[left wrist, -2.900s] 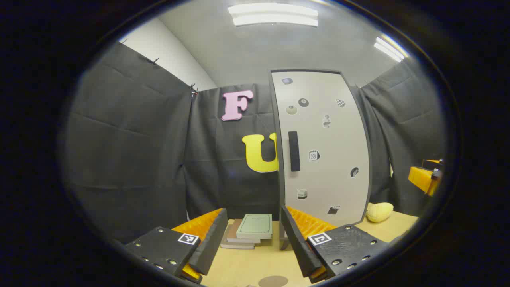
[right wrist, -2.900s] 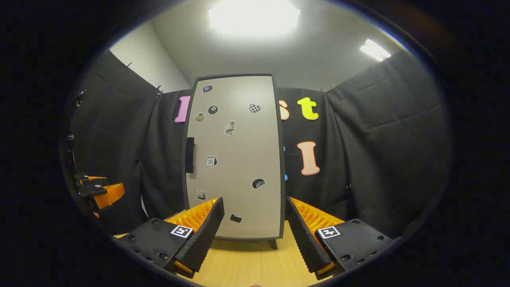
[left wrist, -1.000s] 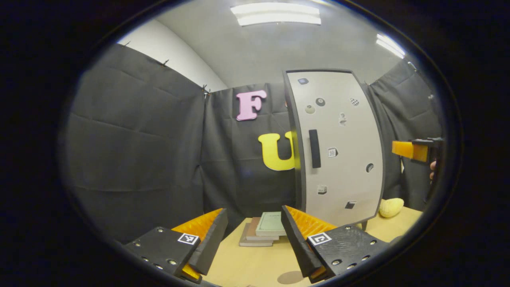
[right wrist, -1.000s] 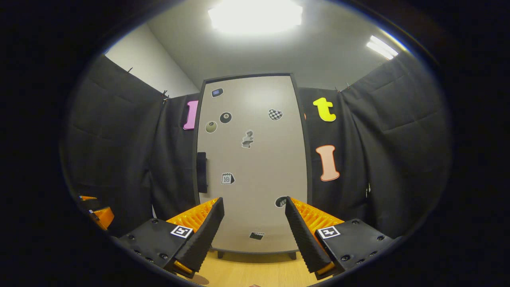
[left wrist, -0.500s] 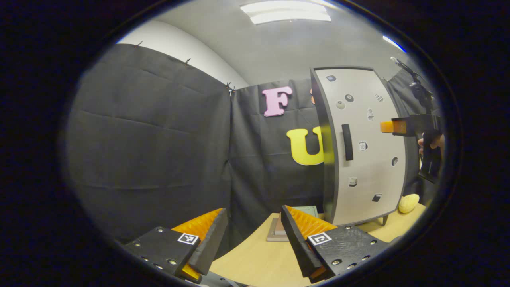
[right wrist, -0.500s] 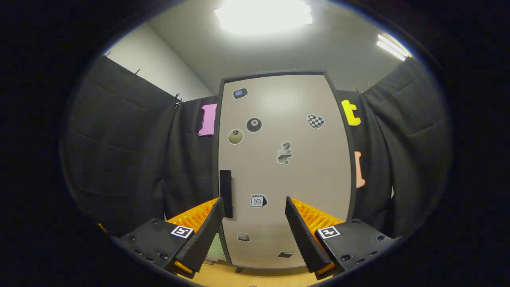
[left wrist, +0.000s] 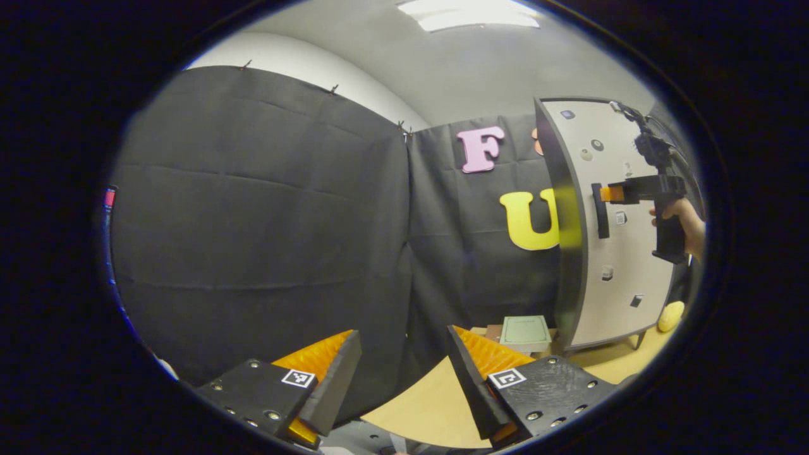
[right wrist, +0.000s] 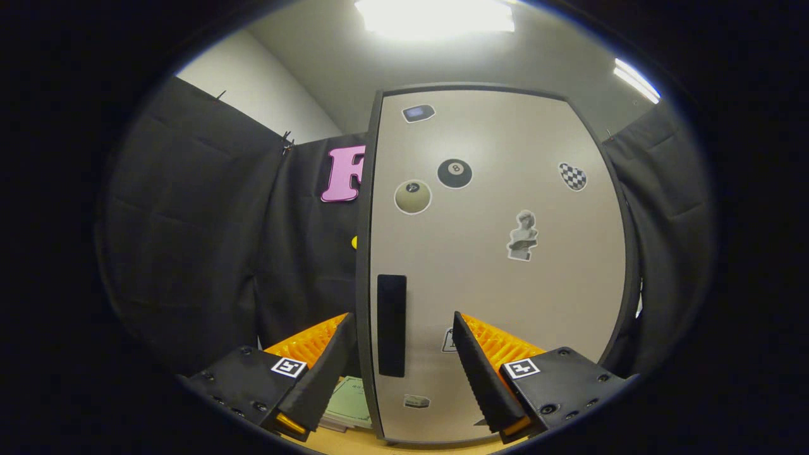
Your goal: Open the cabinet door with the right hand, grasp the bottle in the cabinet with the left hand and place it on the coaster, then close the cabinet door with the right hand.
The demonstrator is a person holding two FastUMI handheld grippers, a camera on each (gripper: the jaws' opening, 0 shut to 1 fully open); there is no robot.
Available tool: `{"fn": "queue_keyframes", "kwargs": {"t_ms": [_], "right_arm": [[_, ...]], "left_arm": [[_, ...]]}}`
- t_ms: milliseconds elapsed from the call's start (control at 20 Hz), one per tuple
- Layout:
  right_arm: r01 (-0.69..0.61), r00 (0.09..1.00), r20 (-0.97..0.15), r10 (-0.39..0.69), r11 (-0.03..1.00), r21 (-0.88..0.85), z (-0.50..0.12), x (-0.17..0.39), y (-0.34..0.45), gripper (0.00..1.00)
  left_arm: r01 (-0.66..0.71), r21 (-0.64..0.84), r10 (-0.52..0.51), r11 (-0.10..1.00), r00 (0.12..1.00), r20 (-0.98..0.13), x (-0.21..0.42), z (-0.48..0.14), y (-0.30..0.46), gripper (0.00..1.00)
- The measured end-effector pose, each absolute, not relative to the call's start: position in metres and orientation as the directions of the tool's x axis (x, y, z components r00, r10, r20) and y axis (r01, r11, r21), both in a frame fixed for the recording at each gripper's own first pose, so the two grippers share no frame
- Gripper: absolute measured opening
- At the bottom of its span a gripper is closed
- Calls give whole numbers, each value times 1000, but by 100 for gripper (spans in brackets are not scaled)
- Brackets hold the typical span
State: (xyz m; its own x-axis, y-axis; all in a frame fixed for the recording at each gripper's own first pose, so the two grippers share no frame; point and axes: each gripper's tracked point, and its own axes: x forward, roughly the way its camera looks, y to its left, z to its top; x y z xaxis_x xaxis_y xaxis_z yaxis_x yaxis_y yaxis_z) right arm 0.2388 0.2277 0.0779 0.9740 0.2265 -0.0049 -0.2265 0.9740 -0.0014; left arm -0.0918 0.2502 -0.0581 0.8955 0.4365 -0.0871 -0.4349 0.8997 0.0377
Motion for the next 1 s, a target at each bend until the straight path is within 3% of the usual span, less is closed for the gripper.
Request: {"fn": "queue_keyframes", "kwargs": {"t_ms": [200,450,550,600,650,700,750,800,850,900,1000], "right_arm": [[-218,975,-45,217,976,-6,62,266,250,96],[-179,976,-124,177,984,-2,42,295,263,82],[-139,982,-126,138,990,2,43,297,257,67],[-117,985,-130,116,993,-6,43,295,252,51],[-99,988,-122,97,995,-11,45,296,247,54],[-108,986,-128,108,994,3,43,296,248,34],[-117,984,-134,118,993,14,42,296,248,37],[-125,981,-143,128,992,28,42,295,248,27],[-138,978,-152,141,990,32,42,294,249,30],[-155,976,-150,158,987,31,42,293,249,19],[-203,967,-155,202,979,12,43,287,248,18]], "left_arm": [[-476,49,478,878,872,-101,-99,-63,271,81],[-523,47,524,851,845,-108,-119,-71,298,84],[-537,51,539,842,834,-115,-126,-75,307,83],[-543,50,544,839,831,-117,-127,-75,311,84],[-543,46,545,838,830,-121,-125,-76,313,84],[-539,41,540,841,832,-123,-124,-77,313,83],[-534,41,535,844,836,-123,-122,-77,313,83],[-527,43,528,849,841,-118,-119,-75,311,82],[-518,48,520,854,847,-112,-115,-73,309,82],[-511,50,514,858,852,-105,-112,-72,307,82],[-494,42,496,869,864,-93,-102,-71,303,82]]}}
